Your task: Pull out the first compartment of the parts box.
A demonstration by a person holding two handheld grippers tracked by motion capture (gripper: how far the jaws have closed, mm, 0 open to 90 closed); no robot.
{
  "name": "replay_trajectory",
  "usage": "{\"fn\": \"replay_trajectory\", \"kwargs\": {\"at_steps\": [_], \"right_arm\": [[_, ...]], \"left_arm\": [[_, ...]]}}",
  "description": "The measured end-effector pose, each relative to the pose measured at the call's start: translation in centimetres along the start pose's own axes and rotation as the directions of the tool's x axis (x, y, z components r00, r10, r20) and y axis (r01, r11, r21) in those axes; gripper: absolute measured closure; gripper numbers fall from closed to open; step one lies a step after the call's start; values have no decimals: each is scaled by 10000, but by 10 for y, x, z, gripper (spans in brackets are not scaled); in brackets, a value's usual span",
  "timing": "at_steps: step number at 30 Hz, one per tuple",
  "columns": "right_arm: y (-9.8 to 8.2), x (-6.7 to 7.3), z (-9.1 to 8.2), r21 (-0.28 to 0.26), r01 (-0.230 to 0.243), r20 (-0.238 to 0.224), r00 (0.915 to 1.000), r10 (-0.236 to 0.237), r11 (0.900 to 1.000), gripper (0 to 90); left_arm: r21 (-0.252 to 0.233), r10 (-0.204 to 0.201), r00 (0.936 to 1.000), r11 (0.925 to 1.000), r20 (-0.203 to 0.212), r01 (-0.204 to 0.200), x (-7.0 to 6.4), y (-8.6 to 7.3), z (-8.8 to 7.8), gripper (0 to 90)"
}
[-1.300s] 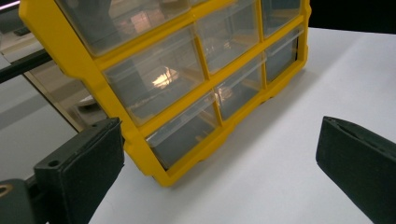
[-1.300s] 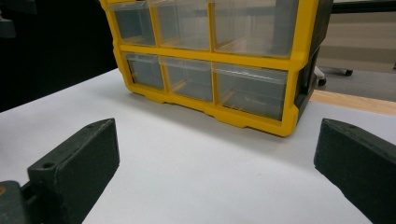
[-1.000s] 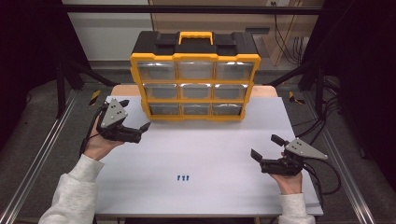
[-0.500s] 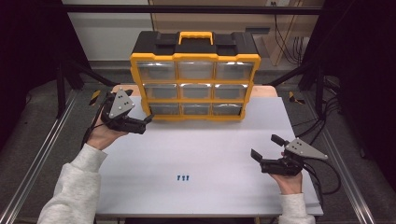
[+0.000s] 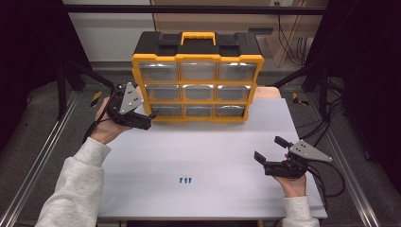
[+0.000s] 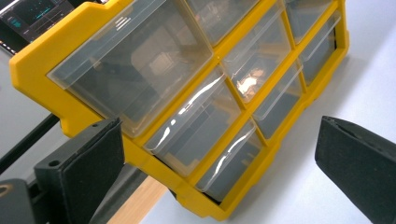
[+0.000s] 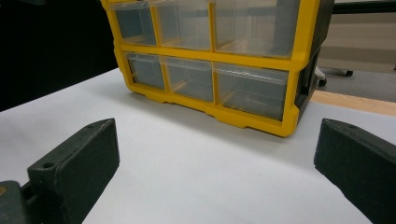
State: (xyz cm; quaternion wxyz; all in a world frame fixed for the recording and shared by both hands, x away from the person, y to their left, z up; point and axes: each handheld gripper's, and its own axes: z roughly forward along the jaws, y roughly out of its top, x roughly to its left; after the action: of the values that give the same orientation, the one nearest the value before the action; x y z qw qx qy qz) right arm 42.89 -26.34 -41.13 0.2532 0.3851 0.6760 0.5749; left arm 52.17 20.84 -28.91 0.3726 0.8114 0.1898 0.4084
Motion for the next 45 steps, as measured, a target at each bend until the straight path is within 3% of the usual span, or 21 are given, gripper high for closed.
{"fn": "replay_trajectory", "kwargs": {"at_steps": [8, 16, 22, 28, 30, 34, 35, 40, 42, 44, 45], "right_arm": [[0, -1, 0, -10, 129, -56, 9999, -129, 9999, 5], [0, 0, 0, -11, 71, -40, 10000, -71, 10000, 5], [0, 0, 0, 21, 80, -33, 10000, -80, 10000, 5], [0, 0, 0, 35, 93, -34, 10000, -93, 10000, 5], [0, 0, 0, 26, 102, -35, 9999, -102, 9999, 5], [0, 0, 0, 28, 103, -37, 9999, -103, 9999, 5], [-1, 0, 1, 17, 106, -34, 9999, -105, 9999, 5], [-1, 0, 1, 36, 92, -40, 9999, -92, 10000, 5], [-1, 0, 1, 32, 96, -36, 9999, -95, 9999, 5], [-1, 0, 1, 29, 108, -40, 9999, -107, 9999, 5], [-1, 0, 1, 30, 104, -42, 9999, -104, 9999, 5]], "left_arm": [[206, 675, 9971, 9976, -342, -668, 6, 7, 6, 16], [209, 876, 9948, 9960, -523, -866, 11, 13, 12, 20], [292, 1386, 9883, 9901, -640, -1370, 14, 19, 17, 28], [447, 1944, 9777, 9805, -796, -1913, 15, 24, 23, 36], [631, 2275, 9703, 9728, -827, -2227, 16, 26, 24, 37], [530, 2442, 9649, 9693, -964, -2400, 17, 29, 26, 40], [457, 2637, 9590, 9645, -1037, -2603, 18, 32, 27, 40], [465, 2879, 9507, 9576, -1155, -2844, 19, 34, 31, 45], [616, 3211, 9387, 9469, -1257, -3157, 19, 36, 34, 50], [618, 3287, 9351, 9443, -1326, -3232, 20, 37, 36, 53], [604, 3399, 9300, 9404, -1400, -3346, 20, 37, 38, 56]]}}
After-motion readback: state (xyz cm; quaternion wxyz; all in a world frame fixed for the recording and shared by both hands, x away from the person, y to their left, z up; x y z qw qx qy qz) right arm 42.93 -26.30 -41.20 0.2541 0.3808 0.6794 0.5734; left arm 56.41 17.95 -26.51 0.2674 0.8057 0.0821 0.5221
